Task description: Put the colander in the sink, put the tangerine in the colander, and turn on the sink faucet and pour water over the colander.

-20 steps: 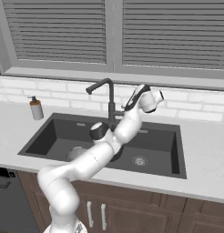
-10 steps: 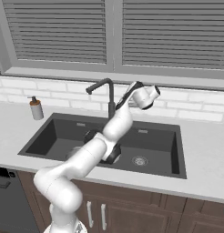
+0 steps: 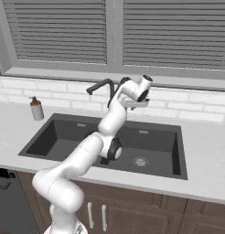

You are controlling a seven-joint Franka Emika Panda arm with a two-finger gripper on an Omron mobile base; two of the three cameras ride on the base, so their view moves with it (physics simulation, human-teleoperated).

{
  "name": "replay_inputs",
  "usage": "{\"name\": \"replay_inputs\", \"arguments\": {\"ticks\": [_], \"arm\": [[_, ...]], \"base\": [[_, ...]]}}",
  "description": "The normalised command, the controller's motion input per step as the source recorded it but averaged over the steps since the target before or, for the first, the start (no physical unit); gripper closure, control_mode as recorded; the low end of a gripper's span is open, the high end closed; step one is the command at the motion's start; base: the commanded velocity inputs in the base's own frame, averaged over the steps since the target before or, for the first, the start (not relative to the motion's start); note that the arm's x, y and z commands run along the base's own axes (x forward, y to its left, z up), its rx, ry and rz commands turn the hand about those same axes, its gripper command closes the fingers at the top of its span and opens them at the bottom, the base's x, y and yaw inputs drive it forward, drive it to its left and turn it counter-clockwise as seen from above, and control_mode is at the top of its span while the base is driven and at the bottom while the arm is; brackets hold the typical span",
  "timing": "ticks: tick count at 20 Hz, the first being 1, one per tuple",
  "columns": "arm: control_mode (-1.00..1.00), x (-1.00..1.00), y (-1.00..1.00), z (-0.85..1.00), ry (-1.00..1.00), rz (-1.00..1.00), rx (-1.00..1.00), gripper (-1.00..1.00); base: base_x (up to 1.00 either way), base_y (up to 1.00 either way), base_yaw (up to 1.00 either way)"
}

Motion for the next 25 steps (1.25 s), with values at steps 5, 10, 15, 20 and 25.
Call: {"name": "replay_inputs", "arguments": {"ticks": [5, 10, 15, 20, 25], "arm": [[-1.00, -0.62, -1.00, -1.00, -0.04, -0.36, -0.44, 1.00], [-1.00, -0.81, -1.00, -1.00, 0.00, -0.31, -0.33, 1.00], [-1.00, -0.99, -1.00, -1.00, -0.06, -0.18, -0.18, 1.00], [-1.00, -1.00, -0.78, -0.01, -0.41, -0.06, 0.10, 1.00], [-1.00, -1.00, -0.11, 1.00, -0.69, 0.00, 0.06, 1.00]], "base": [[0.00, 0.00, 0.00], [0.00, 0.00, 0.00], [0.00, 0.00, 0.00], [0.00, 0.00, 0.00], [0.00, 0.00, 0.00]]}}
